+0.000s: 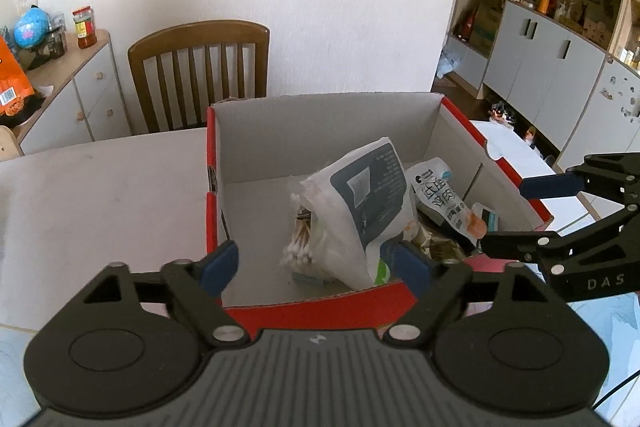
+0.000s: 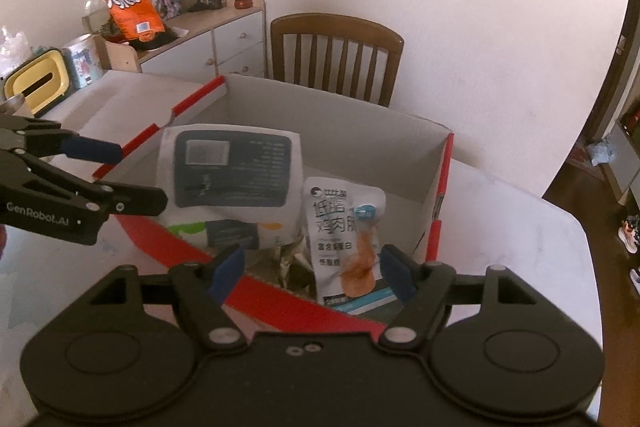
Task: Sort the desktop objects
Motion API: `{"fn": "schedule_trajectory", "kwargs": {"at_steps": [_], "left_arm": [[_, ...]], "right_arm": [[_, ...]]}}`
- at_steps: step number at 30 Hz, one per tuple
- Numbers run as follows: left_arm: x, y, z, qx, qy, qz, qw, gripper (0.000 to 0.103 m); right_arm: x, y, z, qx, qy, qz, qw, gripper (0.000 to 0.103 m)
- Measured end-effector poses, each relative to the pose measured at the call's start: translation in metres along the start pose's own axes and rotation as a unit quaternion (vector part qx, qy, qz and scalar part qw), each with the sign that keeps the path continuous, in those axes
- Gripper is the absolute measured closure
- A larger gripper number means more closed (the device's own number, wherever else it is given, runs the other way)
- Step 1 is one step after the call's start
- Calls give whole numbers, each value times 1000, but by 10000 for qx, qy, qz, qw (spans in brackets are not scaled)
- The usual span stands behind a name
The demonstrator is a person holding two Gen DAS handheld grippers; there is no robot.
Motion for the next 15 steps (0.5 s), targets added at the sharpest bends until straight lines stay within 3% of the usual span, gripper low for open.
{"fn": "schedule_trajectory", "kwargs": {"at_steps": [5, 7, 9, 15], "left_arm": [[-2, 2, 8, -160, -19, -21, 9999, 15], [-2, 2, 11, -217, -35, -13, 9998, 4], [-3, 3, 14, -286, -74, -13, 9996, 0], [-5, 8, 21, -331, -163, -75, 9993, 0]], "right_arm": [[3, 2, 9, -90, -44, -46, 9999, 28], [3, 3, 14, -134, -67, -92, 9998, 28], [2, 5, 19, -171, -93, -133, 9997, 28], [5, 11, 29, -253, -118, -166, 9995, 28]]}}
Point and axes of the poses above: each gripper's, at about its wrist camera, not at the fingertips, and z roughly against the way its jaws point, x to its left, y to its underside, the point moved 3 cm from there along -z, roughly the way its jaws point
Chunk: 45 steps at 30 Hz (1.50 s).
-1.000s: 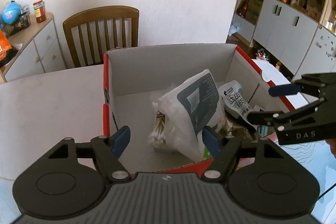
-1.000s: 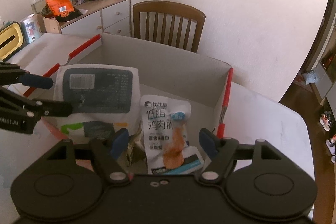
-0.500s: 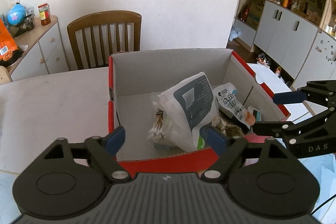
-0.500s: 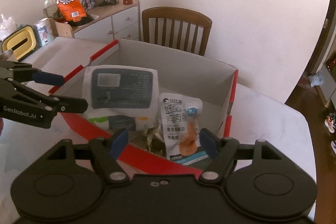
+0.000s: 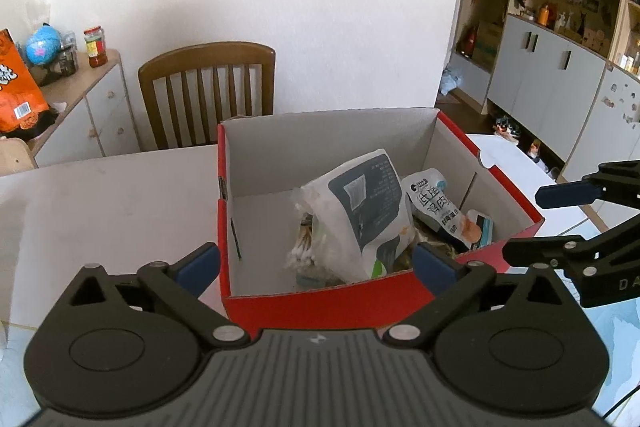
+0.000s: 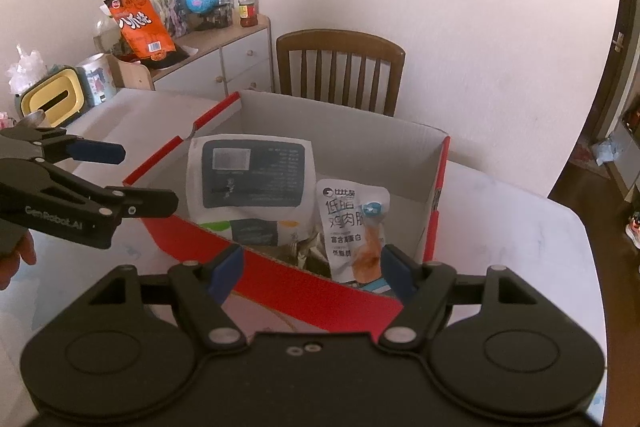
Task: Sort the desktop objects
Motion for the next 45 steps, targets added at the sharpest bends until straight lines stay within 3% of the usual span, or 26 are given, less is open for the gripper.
{"fn": "schedule_trajectory", "kwargs": {"at_steps": [11, 28, 45], "left_arm": [[-4, 8, 27, -247, -84, 190, 9995, 0], [-19, 30, 44, 35, -144, 235, 9996, 0], [-27, 35, 50, 55, -282, 213, 9994, 0]], "right_arm": [[11, 6, 23, -278, 38, 13, 9996, 28], [14, 27, 37, -231, 202, -318, 9990, 28], [10, 38, 40, -268, 382, -489, 9977, 28]]}}
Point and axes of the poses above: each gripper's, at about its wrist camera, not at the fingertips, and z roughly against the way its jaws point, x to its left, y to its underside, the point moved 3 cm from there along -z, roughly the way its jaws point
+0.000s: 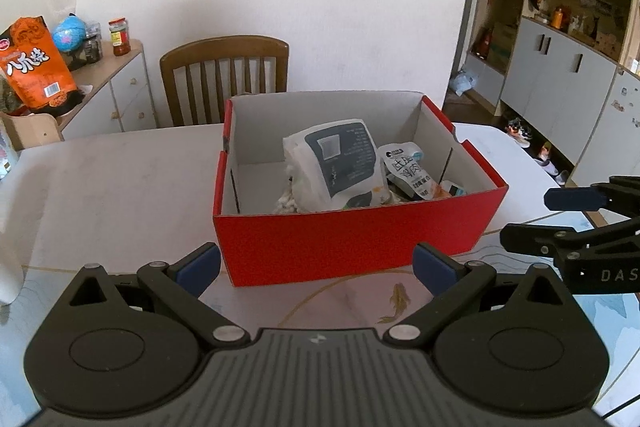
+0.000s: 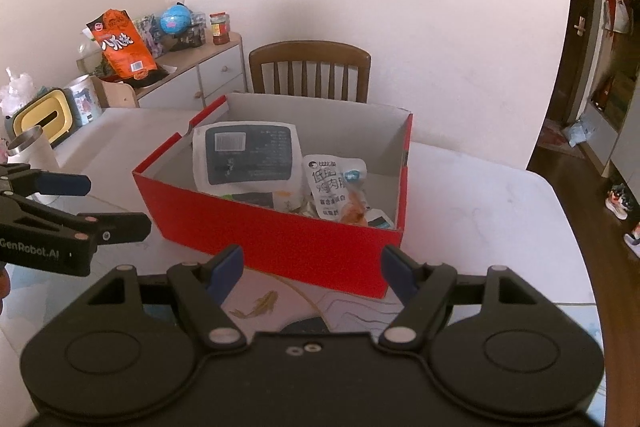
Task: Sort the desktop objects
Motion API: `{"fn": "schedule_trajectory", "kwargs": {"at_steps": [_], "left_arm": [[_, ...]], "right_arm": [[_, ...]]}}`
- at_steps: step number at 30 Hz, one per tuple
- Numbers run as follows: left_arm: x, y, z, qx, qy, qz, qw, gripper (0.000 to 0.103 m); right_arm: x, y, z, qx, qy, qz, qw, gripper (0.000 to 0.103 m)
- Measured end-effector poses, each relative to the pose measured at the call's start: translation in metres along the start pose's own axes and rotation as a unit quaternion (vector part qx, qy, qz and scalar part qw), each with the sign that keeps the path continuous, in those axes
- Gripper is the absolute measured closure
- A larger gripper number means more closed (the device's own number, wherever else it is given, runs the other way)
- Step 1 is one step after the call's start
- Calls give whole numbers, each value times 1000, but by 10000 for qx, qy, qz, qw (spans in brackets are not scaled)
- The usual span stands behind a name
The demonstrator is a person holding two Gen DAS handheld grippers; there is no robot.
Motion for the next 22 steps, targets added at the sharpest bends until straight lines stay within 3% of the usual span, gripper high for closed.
{"fn": "schedule_trajectory", "kwargs": {"at_steps": [22], "left_arm": [[3, 4, -4, 41, -28, 42, 10000, 0]], "right_arm": [[3, 1, 0, -4, 7, -100, 10000, 28]]}}
Point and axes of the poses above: each gripper's, at about its wrist camera, not at the fingertips, and z roughly against the way its jaws point, x to its left, y to its underside, the point moved 3 cm from there along -z, roughly the way its jaws point
